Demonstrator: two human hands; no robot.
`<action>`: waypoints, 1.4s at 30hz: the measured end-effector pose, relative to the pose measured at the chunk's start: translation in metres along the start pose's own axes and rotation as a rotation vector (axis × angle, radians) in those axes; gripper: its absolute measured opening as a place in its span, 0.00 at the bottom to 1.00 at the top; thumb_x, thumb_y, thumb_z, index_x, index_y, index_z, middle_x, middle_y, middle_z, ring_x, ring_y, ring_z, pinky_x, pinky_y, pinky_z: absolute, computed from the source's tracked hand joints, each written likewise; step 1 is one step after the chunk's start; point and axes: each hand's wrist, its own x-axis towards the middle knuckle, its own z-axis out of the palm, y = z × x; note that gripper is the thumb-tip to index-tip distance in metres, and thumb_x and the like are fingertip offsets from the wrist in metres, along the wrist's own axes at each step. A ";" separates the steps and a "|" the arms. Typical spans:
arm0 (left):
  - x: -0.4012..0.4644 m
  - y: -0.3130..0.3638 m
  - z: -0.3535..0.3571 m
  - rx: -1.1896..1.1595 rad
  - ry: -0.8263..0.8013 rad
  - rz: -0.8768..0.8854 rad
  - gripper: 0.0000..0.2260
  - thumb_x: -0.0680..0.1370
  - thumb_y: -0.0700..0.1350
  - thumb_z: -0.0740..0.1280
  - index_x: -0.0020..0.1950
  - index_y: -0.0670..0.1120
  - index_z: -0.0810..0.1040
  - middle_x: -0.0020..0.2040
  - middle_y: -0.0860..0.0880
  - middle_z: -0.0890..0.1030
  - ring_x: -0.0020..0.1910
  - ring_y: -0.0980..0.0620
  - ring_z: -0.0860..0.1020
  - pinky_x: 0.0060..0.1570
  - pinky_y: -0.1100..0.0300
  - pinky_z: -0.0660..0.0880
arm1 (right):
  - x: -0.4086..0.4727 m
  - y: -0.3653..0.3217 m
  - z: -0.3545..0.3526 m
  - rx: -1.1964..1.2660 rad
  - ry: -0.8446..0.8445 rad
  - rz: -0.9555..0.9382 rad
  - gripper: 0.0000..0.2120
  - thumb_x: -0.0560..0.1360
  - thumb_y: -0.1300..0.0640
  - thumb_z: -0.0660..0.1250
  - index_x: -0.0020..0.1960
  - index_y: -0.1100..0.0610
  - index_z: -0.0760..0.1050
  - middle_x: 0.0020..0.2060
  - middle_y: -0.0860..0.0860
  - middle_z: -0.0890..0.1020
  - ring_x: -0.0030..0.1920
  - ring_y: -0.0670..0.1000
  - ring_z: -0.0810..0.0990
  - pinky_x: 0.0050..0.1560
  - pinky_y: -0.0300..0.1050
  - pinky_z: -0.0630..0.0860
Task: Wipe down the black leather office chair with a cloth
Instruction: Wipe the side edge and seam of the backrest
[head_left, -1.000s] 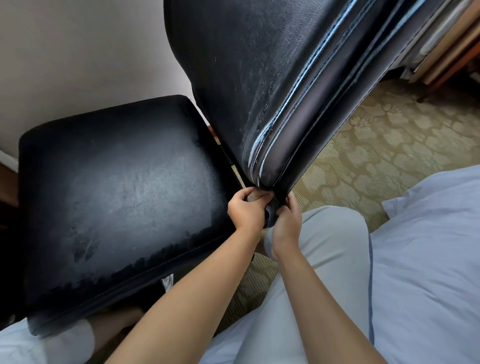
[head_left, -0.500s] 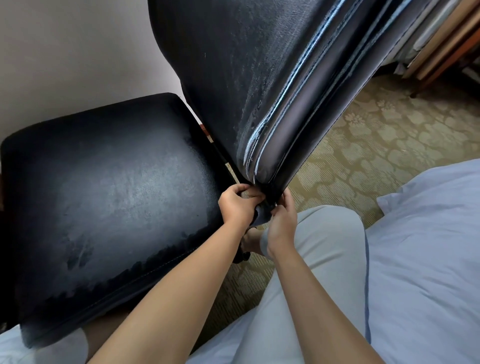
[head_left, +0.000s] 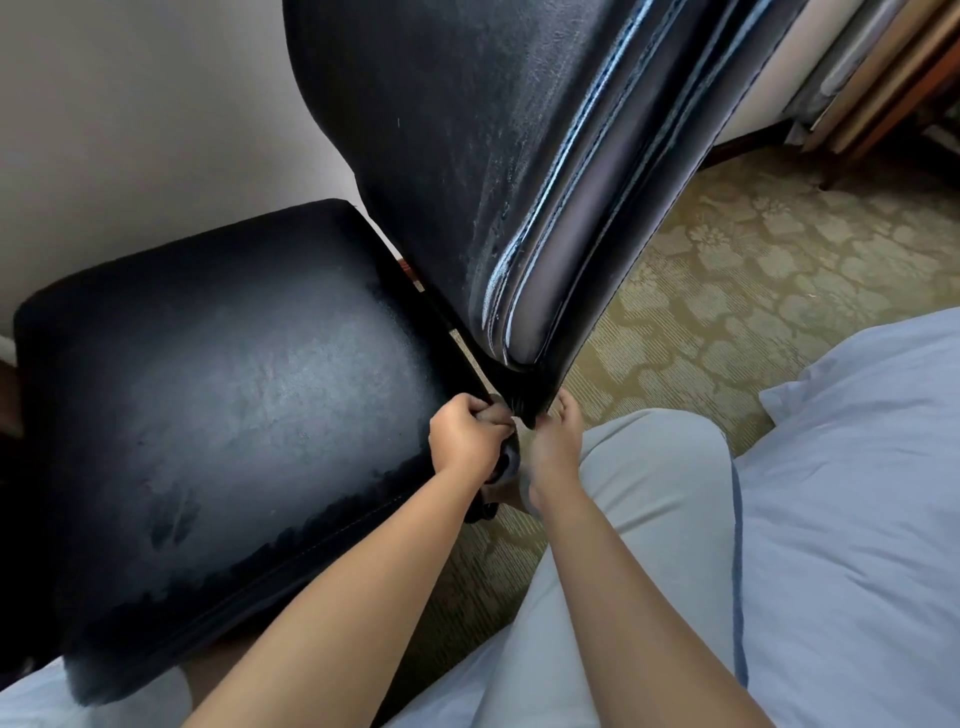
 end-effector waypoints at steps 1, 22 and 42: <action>-0.002 -0.003 -0.004 -0.027 0.008 -0.014 0.09 0.69 0.42 0.76 0.43 0.47 0.76 0.40 0.53 0.77 0.42 0.54 0.75 0.38 0.63 0.69 | 0.000 -0.002 -0.002 0.007 0.009 0.065 0.23 0.79 0.66 0.52 0.72 0.51 0.63 0.63 0.50 0.72 0.54 0.46 0.74 0.51 0.39 0.69; 0.003 0.003 -0.001 -0.320 -0.113 -0.129 0.12 0.75 0.39 0.70 0.58 0.40 0.79 0.53 0.44 0.82 0.50 0.48 0.79 0.49 0.57 0.75 | 0.003 -0.015 -0.015 0.200 -0.026 0.197 0.15 0.81 0.61 0.54 0.63 0.58 0.74 0.57 0.54 0.79 0.51 0.47 0.80 0.44 0.38 0.77; 0.012 0.023 0.049 0.550 0.053 0.112 0.08 0.78 0.40 0.61 0.52 0.41 0.77 0.50 0.43 0.81 0.51 0.41 0.79 0.39 0.56 0.70 | 0.028 -0.007 -0.015 0.098 -0.025 0.128 0.13 0.78 0.57 0.58 0.54 0.58 0.80 0.46 0.50 0.82 0.43 0.47 0.78 0.38 0.36 0.73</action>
